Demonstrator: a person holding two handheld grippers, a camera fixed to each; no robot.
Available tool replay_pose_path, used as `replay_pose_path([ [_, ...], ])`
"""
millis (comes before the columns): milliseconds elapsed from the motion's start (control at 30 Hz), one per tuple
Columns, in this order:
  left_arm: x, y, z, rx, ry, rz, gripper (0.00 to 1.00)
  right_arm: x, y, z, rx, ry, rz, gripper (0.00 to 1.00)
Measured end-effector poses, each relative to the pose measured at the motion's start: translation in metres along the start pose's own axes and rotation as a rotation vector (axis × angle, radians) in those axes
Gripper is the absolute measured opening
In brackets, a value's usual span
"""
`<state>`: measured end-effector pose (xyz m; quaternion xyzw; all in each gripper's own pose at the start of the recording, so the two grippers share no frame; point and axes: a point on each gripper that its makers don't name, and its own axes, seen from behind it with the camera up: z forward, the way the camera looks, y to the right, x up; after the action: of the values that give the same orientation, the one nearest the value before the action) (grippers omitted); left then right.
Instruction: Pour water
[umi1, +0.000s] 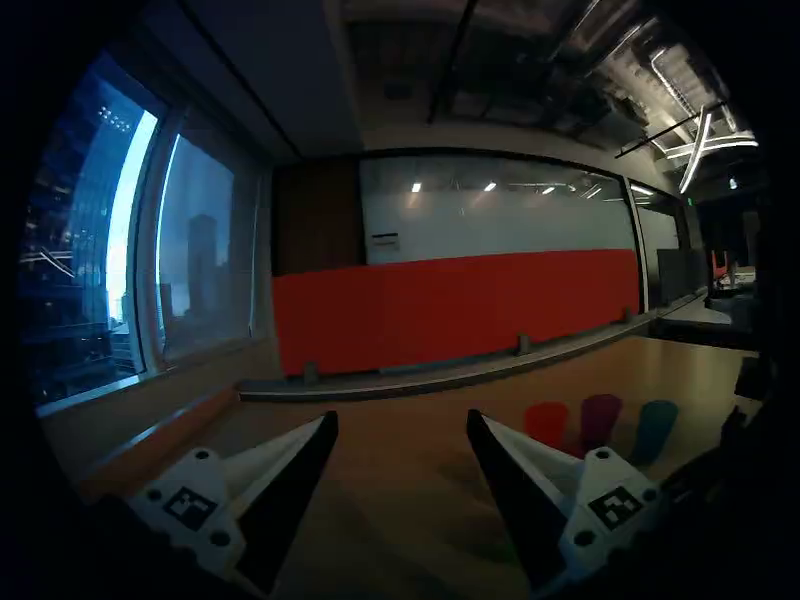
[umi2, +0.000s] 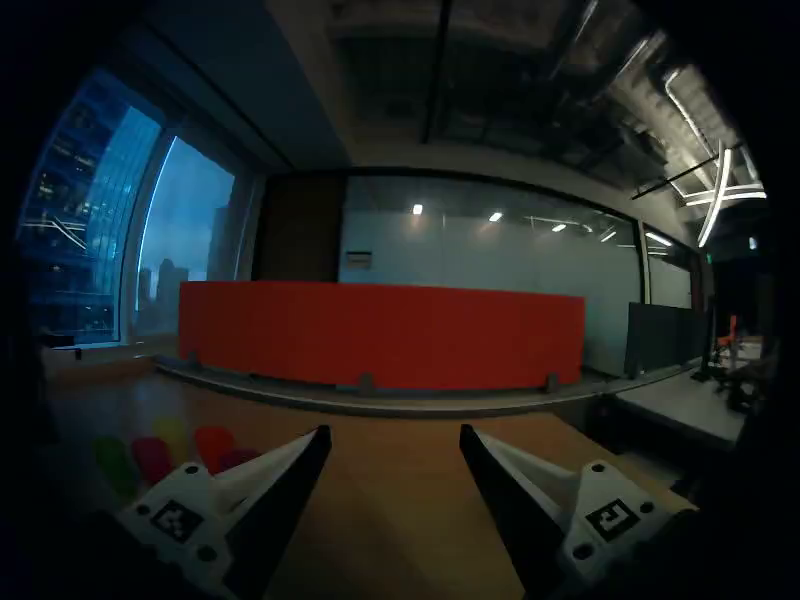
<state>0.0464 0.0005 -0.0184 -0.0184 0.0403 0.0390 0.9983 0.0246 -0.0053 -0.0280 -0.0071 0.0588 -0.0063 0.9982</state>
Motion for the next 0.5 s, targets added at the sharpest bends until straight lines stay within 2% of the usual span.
replay_pose_path([
  [267,0.003,-0.006,-0.001,0.061,0.031,-0.008,0.95,-0.007,-0.001,-0.004,-0.005,-0.02,-0.002,1.0],
  [500,-0.003,-0.004,0.0,0.077,0.048,-0.008,0.95,-0.012,-0.001,-0.007,-0.01,-0.038,0.008,1.0],
])
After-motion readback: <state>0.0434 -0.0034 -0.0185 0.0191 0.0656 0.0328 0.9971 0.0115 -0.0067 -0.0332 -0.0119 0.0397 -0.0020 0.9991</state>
